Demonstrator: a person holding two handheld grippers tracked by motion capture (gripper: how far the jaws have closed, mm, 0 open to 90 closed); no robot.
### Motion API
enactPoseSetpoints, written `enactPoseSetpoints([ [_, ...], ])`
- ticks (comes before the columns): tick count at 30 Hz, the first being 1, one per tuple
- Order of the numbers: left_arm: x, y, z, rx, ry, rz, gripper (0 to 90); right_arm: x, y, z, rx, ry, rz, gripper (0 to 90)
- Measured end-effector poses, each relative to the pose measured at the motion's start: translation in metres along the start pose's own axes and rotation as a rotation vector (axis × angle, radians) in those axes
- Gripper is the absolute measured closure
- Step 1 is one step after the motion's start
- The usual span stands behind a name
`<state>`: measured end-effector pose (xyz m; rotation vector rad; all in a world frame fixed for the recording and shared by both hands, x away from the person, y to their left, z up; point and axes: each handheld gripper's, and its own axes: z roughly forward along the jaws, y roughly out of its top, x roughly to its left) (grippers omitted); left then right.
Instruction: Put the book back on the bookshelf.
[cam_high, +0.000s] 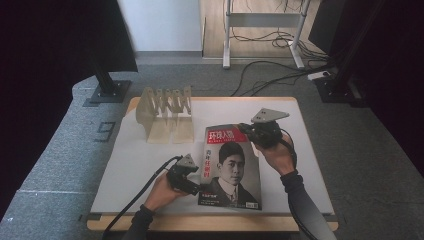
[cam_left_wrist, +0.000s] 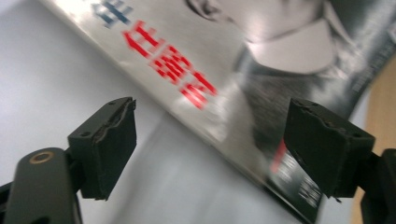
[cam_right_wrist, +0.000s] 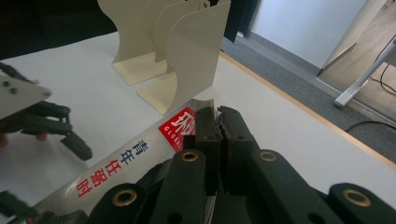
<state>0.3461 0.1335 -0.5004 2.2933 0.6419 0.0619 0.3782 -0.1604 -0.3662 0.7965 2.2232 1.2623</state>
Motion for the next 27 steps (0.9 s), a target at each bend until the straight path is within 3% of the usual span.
enactPoseSetpoints([
  [4,0.009,0.005,0.006,0.029,-0.006,-0.002,23.1,0.001,0.003,-0.005,-0.015,0.005,-0.01,85.9],
  [7,0.011,0.007,0.01,0.037,-0.04,0.008,27.7,0.003,0.005,-0.007,-0.022,0.009,-0.02,85.9],
  [8,0.012,0.006,0.011,0.028,-0.079,0.005,31.0,0.003,0.006,-0.007,-0.024,0.011,-0.026,85.9],
  [13,0.011,0.007,0.011,0.037,-0.083,0.005,36.8,0.005,0.007,-0.007,-0.023,0.017,-0.036,85.9],
  [20,0.016,0.008,0.006,0.063,-0.101,-0.04,47.1,0.005,0.008,-0.006,-0.024,0.019,-0.046,85.9],
  [27,0.016,0.008,0.002,0.072,-0.12,-0.044,56.3,0.006,0.01,-0.006,-0.024,0.022,-0.057,85.9],
])
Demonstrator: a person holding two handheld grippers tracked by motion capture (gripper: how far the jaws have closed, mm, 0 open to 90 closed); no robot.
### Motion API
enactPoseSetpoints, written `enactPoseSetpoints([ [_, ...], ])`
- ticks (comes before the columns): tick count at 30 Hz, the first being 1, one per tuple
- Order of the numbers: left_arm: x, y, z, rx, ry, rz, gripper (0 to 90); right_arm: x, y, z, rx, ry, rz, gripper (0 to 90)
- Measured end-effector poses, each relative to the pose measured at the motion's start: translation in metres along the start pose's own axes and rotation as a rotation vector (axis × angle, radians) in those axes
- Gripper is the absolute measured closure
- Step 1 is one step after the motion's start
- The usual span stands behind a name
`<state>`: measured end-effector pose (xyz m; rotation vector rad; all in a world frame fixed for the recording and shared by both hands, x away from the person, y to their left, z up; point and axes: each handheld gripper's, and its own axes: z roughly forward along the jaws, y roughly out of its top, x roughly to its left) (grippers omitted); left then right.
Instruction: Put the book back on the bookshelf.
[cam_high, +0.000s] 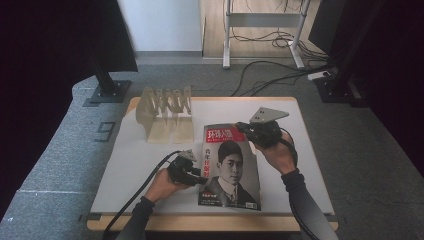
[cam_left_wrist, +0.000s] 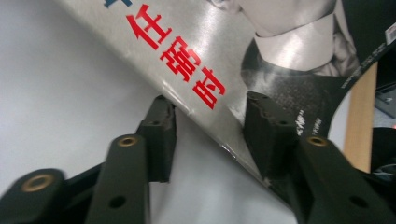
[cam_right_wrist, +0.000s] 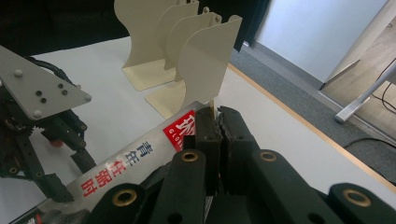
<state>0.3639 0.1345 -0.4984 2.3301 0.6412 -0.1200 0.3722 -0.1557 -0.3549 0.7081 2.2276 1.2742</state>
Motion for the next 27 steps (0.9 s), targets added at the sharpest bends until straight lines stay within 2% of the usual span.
enactPoseSetpoints([
  [7,-0.001,0.003,0.0,0.008,-0.003,0.013,56.7,0.0,0.001,-0.001,0.0,0.003,-0.01,85.9],
  [14,-0.004,0.009,0.01,0.063,-0.085,0.079,49.7,0.001,0.002,-0.004,-0.015,0.014,-0.018,85.9],
  [15,-0.003,0.01,0.012,0.064,-0.094,0.076,47.6,0.002,0.003,-0.004,-0.016,0.012,-0.02,85.9],
  [16,0.001,0.012,0.017,0.071,-0.111,0.038,44.0,0.002,0.003,-0.004,-0.015,0.011,-0.022,86.0],
  [17,0.001,0.012,0.017,0.071,-0.111,0.038,41.8,0.002,0.003,-0.004,-0.015,0.011,-0.022,86.0],
  [18,0.005,0.014,0.021,0.066,-0.138,0.019,41.5,0.003,0.004,-0.005,-0.017,0.013,-0.023,85.9],
  [19,0.006,0.015,0.023,0.064,-0.148,0.02,41.1,0.003,0.004,-0.005,-0.018,0.011,-0.023,86.0],
  [21,0.006,0.016,0.025,0.064,-0.163,0.018,41.4,0.003,0.004,-0.005,-0.019,0.012,-0.023,85.9],
  [26,0.008,0.019,0.024,0.075,-0.215,-0.013,56.7,-0.001,0.003,-0.009,-0.027,0.011,-0.019,86.0],
  [27,0.006,0.021,0.02,0.068,-0.224,0.008,59.6,-0.001,0.003,-0.01,-0.03,0.01,-0.018,86.0],
])
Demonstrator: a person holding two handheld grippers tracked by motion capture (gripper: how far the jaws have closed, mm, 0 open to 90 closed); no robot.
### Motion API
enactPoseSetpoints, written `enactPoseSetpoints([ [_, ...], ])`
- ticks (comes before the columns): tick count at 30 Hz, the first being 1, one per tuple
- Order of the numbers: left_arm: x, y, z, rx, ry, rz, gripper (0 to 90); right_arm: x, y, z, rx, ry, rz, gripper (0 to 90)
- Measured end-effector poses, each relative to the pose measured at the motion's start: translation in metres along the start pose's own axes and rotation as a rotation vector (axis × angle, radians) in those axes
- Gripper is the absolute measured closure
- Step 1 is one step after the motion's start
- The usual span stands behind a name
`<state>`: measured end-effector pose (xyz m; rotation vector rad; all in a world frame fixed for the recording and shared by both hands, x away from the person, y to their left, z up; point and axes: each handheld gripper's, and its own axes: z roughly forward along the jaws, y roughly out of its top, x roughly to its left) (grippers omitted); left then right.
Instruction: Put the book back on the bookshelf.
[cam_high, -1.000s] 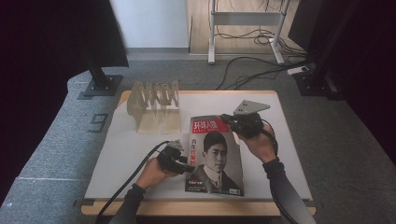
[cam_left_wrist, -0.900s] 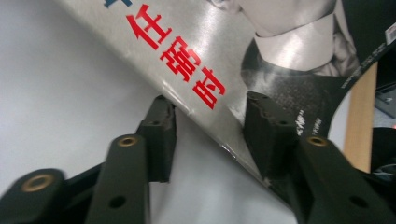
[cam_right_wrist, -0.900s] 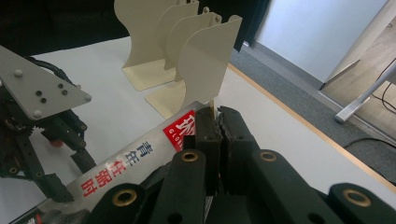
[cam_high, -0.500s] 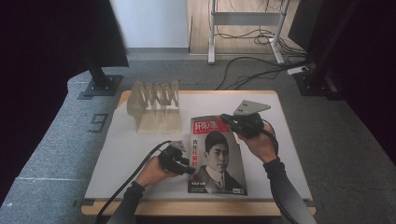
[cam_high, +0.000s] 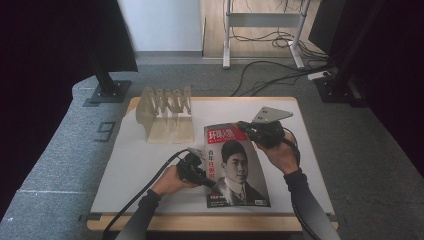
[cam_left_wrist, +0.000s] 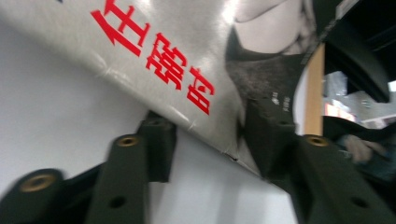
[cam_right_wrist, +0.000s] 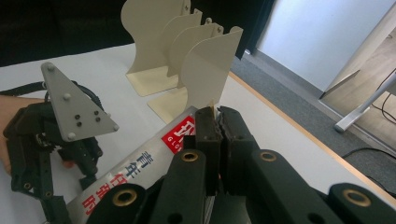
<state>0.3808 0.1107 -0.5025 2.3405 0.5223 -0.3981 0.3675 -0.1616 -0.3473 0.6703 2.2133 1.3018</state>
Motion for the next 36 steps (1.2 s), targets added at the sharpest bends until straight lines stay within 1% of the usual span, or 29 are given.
enactPoseSetpoints([
  [1,0.0,0.0,0.0,0.0,0.0,0.0,62.6,0.0,0.0,-0.001,0.0,-0.004,0.002,85.9],
  [2,-0.002,0.001,-0.002,-0.001,-0.001,0.013,66.2,-0.001,0.0,-0.001,-0.001,-0.005,0.002,86.0],
  [3,-0.006,0.005,-0.005,0.0,0.016,0.031,68.1,-0.001,0.001,-0.002,0.0,-0.008,0.001,85.9],
  [4,-0.008,0.007,-0.007,-0.004,0.033,0.035,69.3,-0.002,0.001,-0.002,0.0,-0.013,-0.001,85.9],
  [5,-0.009,0.008,-0.009,-0.013,0.047,0.04,70.6,-0.002,0.002,-0.003,-0.004,-0.019,0.0,85.9],
  [6,-0.011,0.01,-0.011,-0.027,0.071,0.055,71.8,-0.003,0.003,-0.003,-0.005,-0.023,0.001,85.9],
  [7,-0.011,0.01,-0.011,-0.027,0.071,0.055,72.8,-0.004,0.005,-0.005,-0.013,-0.029,-0.002,85.9],
  [9,-0.014,0.012,-0.018,-0.068,0.121,0.081,74.4,-0.005,0.007,-0.007,-0.021,-0.034,-0.001,85.9],
  [10,-0.016,0.013,-0.021,-0.096,0.161,0.101,76.1,-0.006,0.009,-0.009,-0.03,-0.039,-0.001,85.8],
  [11,-0.018,0.014,-0.028,-0.14,0.214,0.13,79.2,-0.007,0.016,-0.016,-0.059,-0.053,0.001,85.6],
  [12,-0.018,0.014,-0.028,-0.14,0.214,0.13,79.8,-0.008,0.018,-0.019,-0.068,-0.052,0.003,85.6],
  [13,-0.02,0.014,-0.03,-0.142,0.246,0.145,79.8,-0.008,0.018,-0.019,-0.068,-0.052,0.003,85.6],
  [14,-0.021,0.015,-0.031,-0.137,0.257,0.155,80.4,-0.008,0.021,-0.024,-0.079,-0.049,-0.002,85.6],
  [15,-0.024,0.014,-0.032,-0.133,0.273,0.171,80.6,-0.008,0.021,-0.026,-0.078,-0.049,-0.004,85.5],
  [16,-0.024,0.014,-0.032,-0.133,0.273,0.171,80.8,-0.008,0.021,-0.026,-0.078,-0.049,-0.004,85.5],
  [18,-0.028,0.013,-0.032,-0.13,0.282,0.186,80.9,-0.009,0.02,-0.028,-0.079,-0.049,0.0,85.3],
  [20,-0.03,0.013,-0.032,-0.131,0.285,0.192,81.5,-0.013,0.015,-0.031,-0.069,-0.051,0.011,84.9],
  [22,-0.032,0.012,-0.033,-0.133,0.282,0.198,82.2,-0.016,0.011,-0.034,-0.057,-0.06,0.018,84.7],
  [23,-0.034,0.01,-0.033,-0.14,0.272,0.204,82.6,-0.018,0.009,-0.036,-0.053,-0.063,0.023,84.7],
  [26,-0.037,0.009,-0.033,-0.143,0.267,0.212,83.9,-0.024,0.003,-0.043,-0.054,-0.073,0.044,84.5],
  [27,-0.038,0.008,-0.033,-0.151,0.263,0.212,84.4,-0.026,0.001,-0.046,-0.055,-0.074,0.049,84.3],
  [30,-0.043,0.006,-0.033,-0.154,0.263,0.227,85.5,-0.029,-0.004,-0.055,-0.049,-0.077,0.056,83.5],
  [31,-0.045,0.006,-0.033,-0.152,0.263,0.233,85.5,-0.029,-0.004,-0.055,-0.049,-0.077,0.056,83.5],
  [32,-0.047,0.005,-0.032,-0.151,0.265,0.24,86.1,-0.031,-0.008,-0.061,-0.042,-0.077,0.06,81.3],
  [33,-0.051,0.005,-0.031,-0.153,0.267,0.253,86.4,-0.032,-0.01,-0.064,-0.033,-0.082,0.061,79.9],
  [34,-0.051,0.005,-0.031,-0.153,0.267,0.253,86.6,-0.032,-0.01,-0.064,-0.033,-0.082,0.061,79.9],
  [35,-0.055,0.004,-0.03,-0.153,0.274,0.262,86.7,-0.033,-0.016,-0.069,-0.016,-0.073,0.064,74.7],
  [36,-0.055,0.004,-0.03,-0.153,0.274,0.262,86.8,-0.033,-0.02,-0.072,-0.01,-0.065,0.064,72.0],
])
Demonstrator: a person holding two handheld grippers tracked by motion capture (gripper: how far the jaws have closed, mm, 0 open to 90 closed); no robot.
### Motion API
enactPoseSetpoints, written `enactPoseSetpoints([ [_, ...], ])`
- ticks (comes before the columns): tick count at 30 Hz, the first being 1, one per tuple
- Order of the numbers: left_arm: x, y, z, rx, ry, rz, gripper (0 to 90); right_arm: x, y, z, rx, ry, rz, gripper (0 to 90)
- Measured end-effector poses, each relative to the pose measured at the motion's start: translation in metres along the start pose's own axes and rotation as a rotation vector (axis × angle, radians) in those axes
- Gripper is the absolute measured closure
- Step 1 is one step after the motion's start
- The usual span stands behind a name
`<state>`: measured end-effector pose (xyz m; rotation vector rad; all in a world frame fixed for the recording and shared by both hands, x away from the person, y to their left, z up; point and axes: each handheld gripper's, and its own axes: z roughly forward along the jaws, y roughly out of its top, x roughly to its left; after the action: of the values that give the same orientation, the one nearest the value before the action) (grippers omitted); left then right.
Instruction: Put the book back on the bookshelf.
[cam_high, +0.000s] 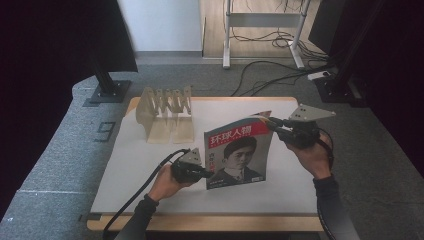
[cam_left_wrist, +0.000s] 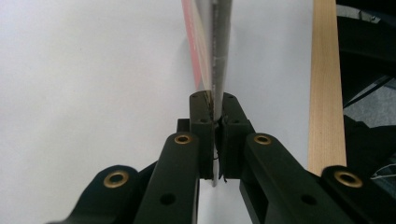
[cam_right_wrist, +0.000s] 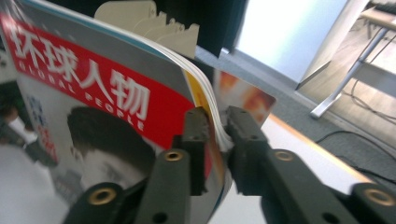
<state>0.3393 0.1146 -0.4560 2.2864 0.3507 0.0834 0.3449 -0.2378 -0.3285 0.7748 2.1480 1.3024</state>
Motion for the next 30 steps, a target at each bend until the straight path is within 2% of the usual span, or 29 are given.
enactPoseSetpoints([
  [2,-0.003,0.0,0.0,0.003,0.002,0.013,86.9,-0.001,-0.003,-0.003,0.008,0.007,0.001,68.5],
  [3,-0.005,0.001,-0.001,0.007,0.005,0.023,87.1,-0.001,-0.011,-0.007,0.032,0.021,0.0,60.6],
  [5,-0.008,0.001,-0.001,0.012,0.01,0.038,87.1,-0.001,-0.018,-0.008,0.055,0.036,0.004,54.3],
  [6,-0.009,0.002,-0.001,0.017,0.015,0.042,87.1,-0.001,-0.018,-0.008,0.055,0.036,0.004,54.3],
  [7,-0.01,0.002,-0.002,0.023,0.014,0.048,87.2,-0.002,-0.026,-0.006,0.07,0.052,0.018,47.1],
  [13,-0.014,0.006,-0.003,0.071,0.023,0.069,87.0,-0.003,-0.05,0.011,0.081,0.134,0.057,38.4],
  [15,-0.015,0.009,-0.003,0.093,0.025,0.078,87.0,-0.003,-0.055,0.015,0.073,0.163,0.064,38.4],
  [18,-0.016,0.01,-0.003,0.104,0.024,0.083,86.9,-0.002,-0.059,0.019,0.054,0.207,0.075,43.2],
  [21,-0.016,0.012,-0.003,0.121,0.028,0.088,85.8,-0.001,-0.059,0.019,0.05,0.208,0.074,46.5],
  [22,-0.016,0.013,-0.003,0.127,0.025,0.088,85.2,-0.001,-0.059,0.017,0.046,0.203,0.069,51.7],
  [24,-0.017,0.015,-0.003,0.132,0.022,0.088,83.6,-0.001,-0.06,0.017,0.041,0.204,0.073,53.2],
  [27,-0.017,0.022,-0.009,0.106,0.02,0.086,81.2,-0.002,-0.061,0.015,0.039,0.214,0.079,55.2],
  [30,-0.02,0.035,-0.02,0.087,0.026,0.096,77.9,0.0,-0.06,0.013,0.036,0.216,0.07,55.7],
])
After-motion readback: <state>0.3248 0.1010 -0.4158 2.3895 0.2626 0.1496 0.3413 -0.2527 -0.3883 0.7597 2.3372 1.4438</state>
